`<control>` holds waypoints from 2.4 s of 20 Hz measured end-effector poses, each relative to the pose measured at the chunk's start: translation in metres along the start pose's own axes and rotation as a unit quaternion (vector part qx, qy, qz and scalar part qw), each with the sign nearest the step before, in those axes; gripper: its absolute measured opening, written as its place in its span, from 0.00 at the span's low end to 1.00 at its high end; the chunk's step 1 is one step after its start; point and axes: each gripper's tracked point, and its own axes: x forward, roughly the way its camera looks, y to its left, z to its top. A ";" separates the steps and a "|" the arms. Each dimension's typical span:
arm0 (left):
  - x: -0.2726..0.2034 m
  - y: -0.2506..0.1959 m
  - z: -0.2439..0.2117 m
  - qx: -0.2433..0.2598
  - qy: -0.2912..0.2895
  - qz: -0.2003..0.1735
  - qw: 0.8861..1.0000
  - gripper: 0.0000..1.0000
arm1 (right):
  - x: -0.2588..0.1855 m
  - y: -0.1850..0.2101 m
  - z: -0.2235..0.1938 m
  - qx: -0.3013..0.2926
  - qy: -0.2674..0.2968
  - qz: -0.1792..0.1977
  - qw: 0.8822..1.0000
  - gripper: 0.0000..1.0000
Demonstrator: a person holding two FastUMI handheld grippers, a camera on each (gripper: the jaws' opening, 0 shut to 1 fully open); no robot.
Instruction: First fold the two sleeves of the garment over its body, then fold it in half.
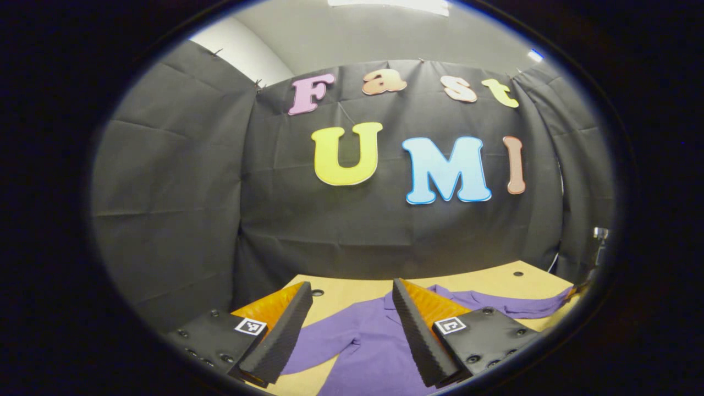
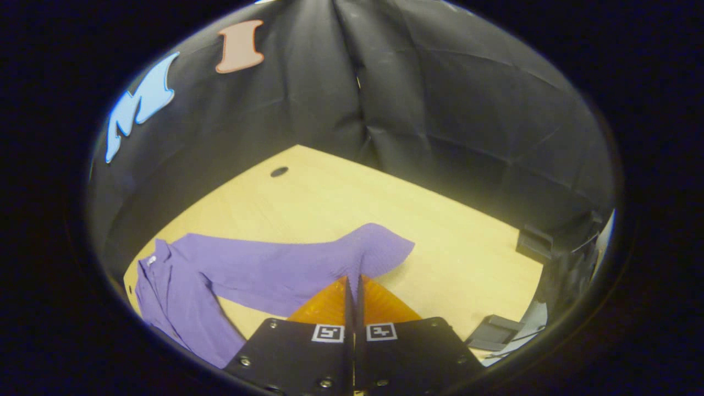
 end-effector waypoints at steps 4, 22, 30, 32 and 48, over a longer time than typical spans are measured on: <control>0.002 0.006 -0.006 -0.013 0.000 -0.011 1.000 0.93 | -0.044 0.051 0.041 -0.053 -0.065 0.035 0.996 0.01; -0.011 0.122 -0.052 -0.025 0.016 0.044 0.999 0.98 | -0.116 0.323 0.067 -0.255 -0.166 0.172 0.937 0.00; -0.031 0.172 -0.065 -0.026 0.026 0.080 0.996 0.96 | -0.103 0.424 -0.051 -0.372 -0.113 0.224 0.894 0.00; -0.034 0.182 -0.068 -0.028 0.028 0.089 0.995 0.98 | -0.095 0.438 -0.084 -0.406 -0.092 0.225 0.881 0.00; -0.030 0.186 -0.090 -0.028 0.043 0.097 0.994 0.94 | -0.055 0.471 -0.205 -0.532 -0.025 0.229 0.815 0.08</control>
